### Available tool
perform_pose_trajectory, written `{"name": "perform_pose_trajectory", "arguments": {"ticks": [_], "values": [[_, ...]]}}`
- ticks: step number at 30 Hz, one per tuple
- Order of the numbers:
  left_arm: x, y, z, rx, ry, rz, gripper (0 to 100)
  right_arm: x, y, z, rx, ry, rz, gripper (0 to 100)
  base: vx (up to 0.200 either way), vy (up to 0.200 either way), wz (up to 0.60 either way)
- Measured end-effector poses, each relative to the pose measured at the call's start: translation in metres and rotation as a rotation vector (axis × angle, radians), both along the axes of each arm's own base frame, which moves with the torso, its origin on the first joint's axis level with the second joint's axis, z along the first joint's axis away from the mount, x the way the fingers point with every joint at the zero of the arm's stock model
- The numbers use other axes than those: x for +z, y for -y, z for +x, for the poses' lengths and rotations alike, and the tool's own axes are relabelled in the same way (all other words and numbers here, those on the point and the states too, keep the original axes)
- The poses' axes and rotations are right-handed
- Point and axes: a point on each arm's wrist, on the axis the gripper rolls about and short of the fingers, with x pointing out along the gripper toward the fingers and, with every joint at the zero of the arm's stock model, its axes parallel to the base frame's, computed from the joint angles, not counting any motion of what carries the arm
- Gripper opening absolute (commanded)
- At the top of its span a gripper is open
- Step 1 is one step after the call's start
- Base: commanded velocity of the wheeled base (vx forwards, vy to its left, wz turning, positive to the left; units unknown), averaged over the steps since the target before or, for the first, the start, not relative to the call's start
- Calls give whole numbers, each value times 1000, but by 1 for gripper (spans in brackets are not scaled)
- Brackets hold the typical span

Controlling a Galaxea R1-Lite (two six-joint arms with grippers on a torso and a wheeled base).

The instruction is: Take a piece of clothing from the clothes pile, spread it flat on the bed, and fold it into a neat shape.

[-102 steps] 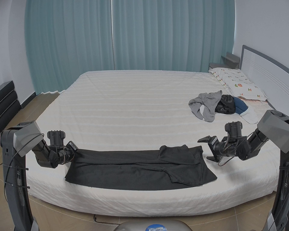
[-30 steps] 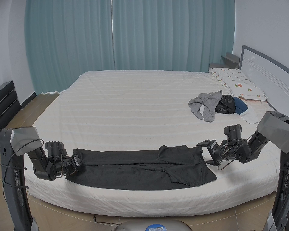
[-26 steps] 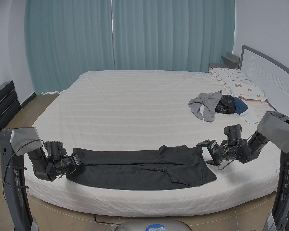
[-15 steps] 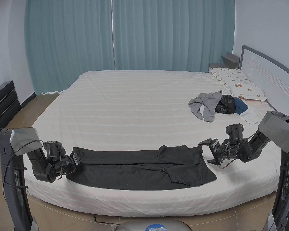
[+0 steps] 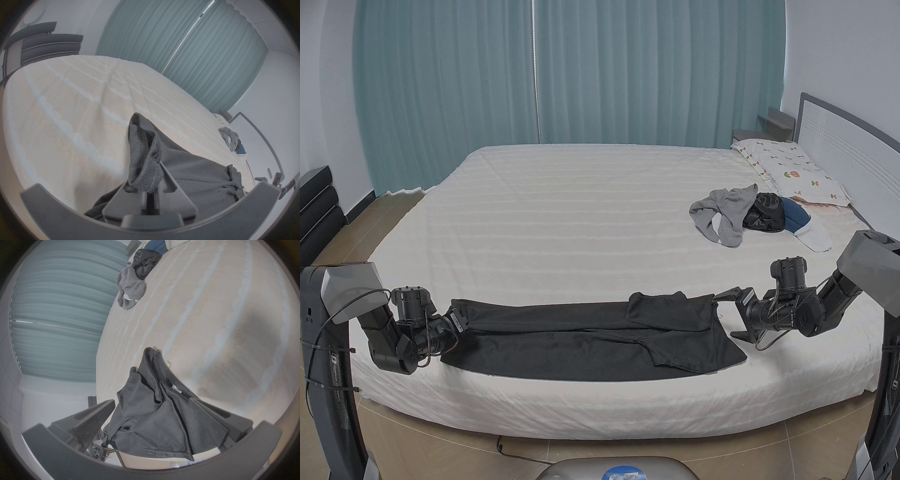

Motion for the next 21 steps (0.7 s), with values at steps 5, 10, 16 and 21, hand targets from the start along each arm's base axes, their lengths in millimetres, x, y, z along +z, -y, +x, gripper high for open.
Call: {"name": "perform_pose_trajectory", "arguments": {"ticks": [5, 10, 16, 21], "values": [[5, 6, 1, -13, 14, -2, 0, -1, 0, 0, -1, -1, 2, 100, 0, -200, 0], [10, 12, 0, -16, 22, 6, 0, 0, 0, 1, -1, -1, 3, 100, 0, -200, 0], [18, 19, 1, 3, 39, 10, 0, 0, 7, 2, -9, -4, 27, 100, 0, -200, 0], [28, 26, 1, -1, 54, -5, 0, 1, 9, 2, -21, 1, 42, 100, 0, -200, 0]]}}
